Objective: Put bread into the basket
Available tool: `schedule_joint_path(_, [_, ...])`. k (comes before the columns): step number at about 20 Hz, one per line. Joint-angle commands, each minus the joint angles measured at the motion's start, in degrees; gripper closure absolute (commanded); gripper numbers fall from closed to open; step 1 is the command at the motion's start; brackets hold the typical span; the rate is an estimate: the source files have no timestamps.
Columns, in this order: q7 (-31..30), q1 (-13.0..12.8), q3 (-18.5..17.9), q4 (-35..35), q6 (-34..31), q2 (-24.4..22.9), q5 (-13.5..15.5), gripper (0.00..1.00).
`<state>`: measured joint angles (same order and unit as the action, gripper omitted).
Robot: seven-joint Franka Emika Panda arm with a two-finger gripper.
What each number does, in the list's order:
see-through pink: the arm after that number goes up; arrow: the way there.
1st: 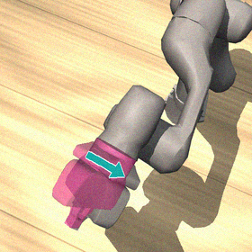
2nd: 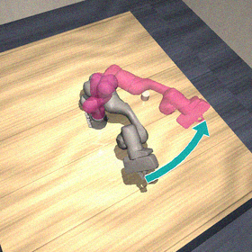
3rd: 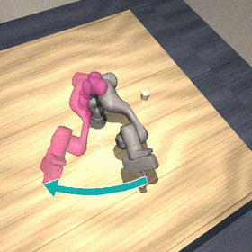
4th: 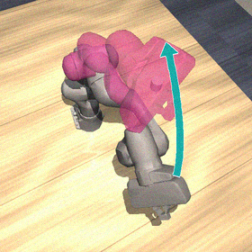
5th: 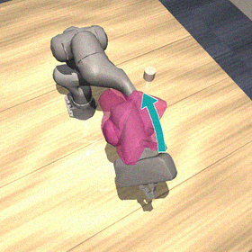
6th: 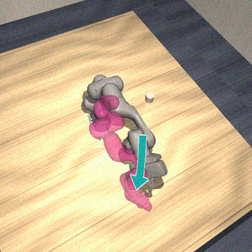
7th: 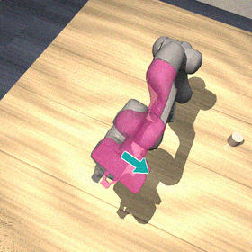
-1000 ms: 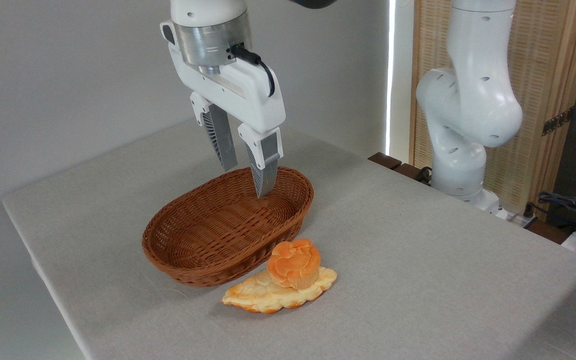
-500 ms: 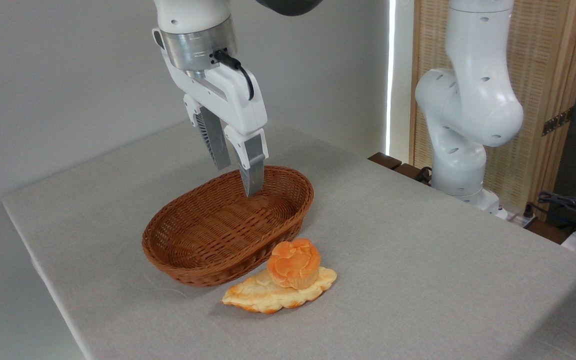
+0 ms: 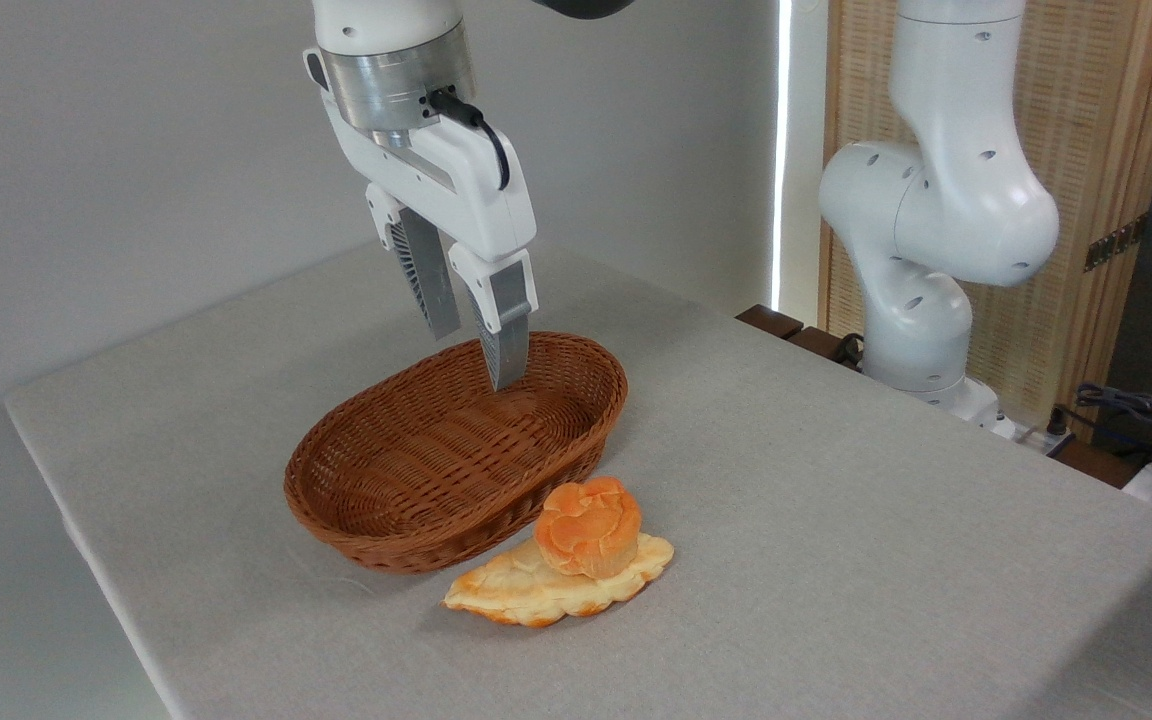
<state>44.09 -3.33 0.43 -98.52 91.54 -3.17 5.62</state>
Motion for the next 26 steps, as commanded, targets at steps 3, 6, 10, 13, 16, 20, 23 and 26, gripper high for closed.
schedule_joint_path(3, [0.7,0.6,0.5,0.4,0.1,-0.1,-0.4,0.0])
schedule_joint_path(6, [1.0,0.6,0.2,0.4,0.0,0.0,-0.4,0.0])
schedule_joint_path(10, [0.8,0.6,0.3,0.4,-0.2,-0.3,-0.4,0.0])
schedule_joint_path(13, [1.1,0.6,0.0,0.3,0.0,-1.7,-1.0,0.0])
schedule_joint_path(16, [1.1,0.6,-0.1,0.0,0.5,-1.7,-1.2,0.0])
schedule_joint_path(20, [1.3,0.6,-0.3,-6.0,5.9,-4.3,-1.2,0.0])
schedule_joint_path(23, [3.8,0.9,-1.4,-12.1,11.7,-6.2,-1.3,0.0])
schedule_joint_path(26, [8.8,0.9,-4.7,-13.6,12.0,-6.2,-1.4,0.0])
